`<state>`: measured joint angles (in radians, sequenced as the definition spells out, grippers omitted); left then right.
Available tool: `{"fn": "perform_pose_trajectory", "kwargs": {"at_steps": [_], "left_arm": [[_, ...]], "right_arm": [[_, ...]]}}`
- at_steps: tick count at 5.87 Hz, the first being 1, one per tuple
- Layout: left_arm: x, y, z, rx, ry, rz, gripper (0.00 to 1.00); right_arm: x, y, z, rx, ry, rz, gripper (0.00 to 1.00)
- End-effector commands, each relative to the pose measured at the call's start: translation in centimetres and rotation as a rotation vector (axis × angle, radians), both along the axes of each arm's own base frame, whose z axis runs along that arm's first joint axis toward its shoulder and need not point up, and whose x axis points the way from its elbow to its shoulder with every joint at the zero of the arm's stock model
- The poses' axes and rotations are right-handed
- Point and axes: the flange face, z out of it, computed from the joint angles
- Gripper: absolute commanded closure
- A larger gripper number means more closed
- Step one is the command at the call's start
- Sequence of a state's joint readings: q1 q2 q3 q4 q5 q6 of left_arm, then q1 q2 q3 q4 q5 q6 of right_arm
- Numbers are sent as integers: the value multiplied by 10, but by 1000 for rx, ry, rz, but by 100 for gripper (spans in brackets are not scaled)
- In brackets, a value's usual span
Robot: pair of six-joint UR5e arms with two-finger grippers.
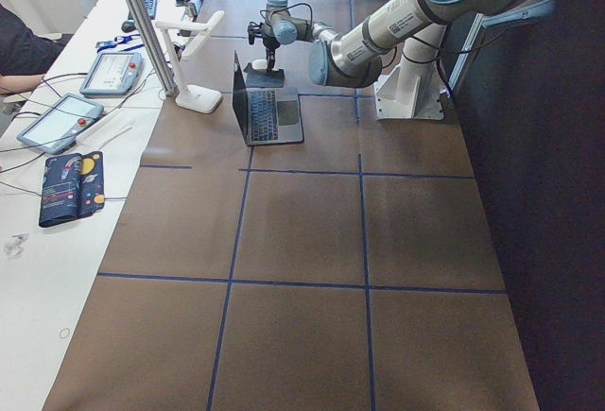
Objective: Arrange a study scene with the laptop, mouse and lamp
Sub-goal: 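Carry the white mouse with the left gripper onto the black mouse pad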
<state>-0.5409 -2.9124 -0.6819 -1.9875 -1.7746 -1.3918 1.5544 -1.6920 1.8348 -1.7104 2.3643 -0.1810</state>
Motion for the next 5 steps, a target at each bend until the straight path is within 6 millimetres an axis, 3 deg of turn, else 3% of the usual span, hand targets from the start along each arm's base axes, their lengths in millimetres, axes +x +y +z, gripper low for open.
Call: {"fn": "perform_pose_trajectory", "kwargs": {"at_steps": [1,4,5], "left_arm": [[1,3,-11,-4,18,22,0],[-22,1,-29,-51,73,95,0],[-51,19,-15,-58,59,99,0]], "right_arm": [[0,-1,-1,2,0,-2,0],[-3,-9,9,-11,1,-8,0],[-3,-9,8,-10,1,-8,0]]}}
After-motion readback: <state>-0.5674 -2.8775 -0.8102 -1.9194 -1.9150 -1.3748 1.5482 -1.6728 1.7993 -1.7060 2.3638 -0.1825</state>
